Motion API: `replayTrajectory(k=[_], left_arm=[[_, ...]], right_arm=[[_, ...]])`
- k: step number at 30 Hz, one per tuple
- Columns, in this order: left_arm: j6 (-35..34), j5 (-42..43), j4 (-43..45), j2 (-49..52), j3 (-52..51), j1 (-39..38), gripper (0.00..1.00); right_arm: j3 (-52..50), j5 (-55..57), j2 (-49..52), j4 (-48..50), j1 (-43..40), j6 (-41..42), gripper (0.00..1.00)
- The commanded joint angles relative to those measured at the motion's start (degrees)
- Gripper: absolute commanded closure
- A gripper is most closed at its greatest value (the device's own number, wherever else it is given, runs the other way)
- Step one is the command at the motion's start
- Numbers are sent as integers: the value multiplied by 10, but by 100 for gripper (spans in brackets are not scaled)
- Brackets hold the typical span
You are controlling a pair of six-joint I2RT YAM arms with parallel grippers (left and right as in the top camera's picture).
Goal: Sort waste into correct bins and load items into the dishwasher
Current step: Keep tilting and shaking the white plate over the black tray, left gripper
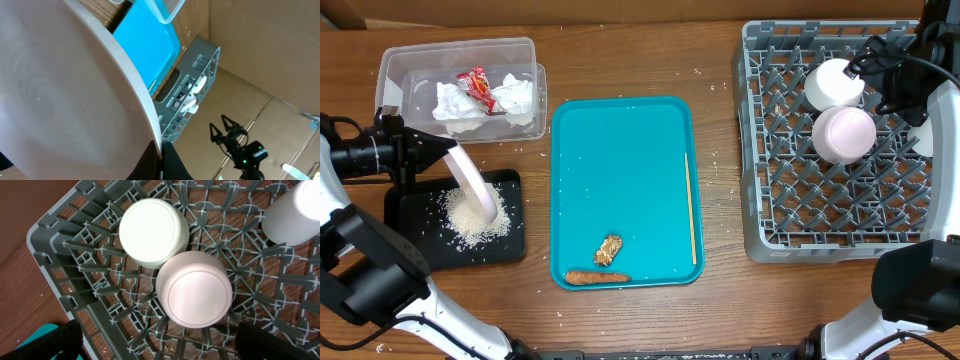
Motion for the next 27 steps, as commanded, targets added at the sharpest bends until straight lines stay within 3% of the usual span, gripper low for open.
replayTrajectory(k=[1, 27], left_arm=[[-10, 24, -2, -19, -2, 9, 96], [-35, 46, -2, -47, -7, 49, 96]], right_arm=[[8, -1, -11, 2, 0, 3, 0], [8, -1, -11, 2, 0, 3, 0]])
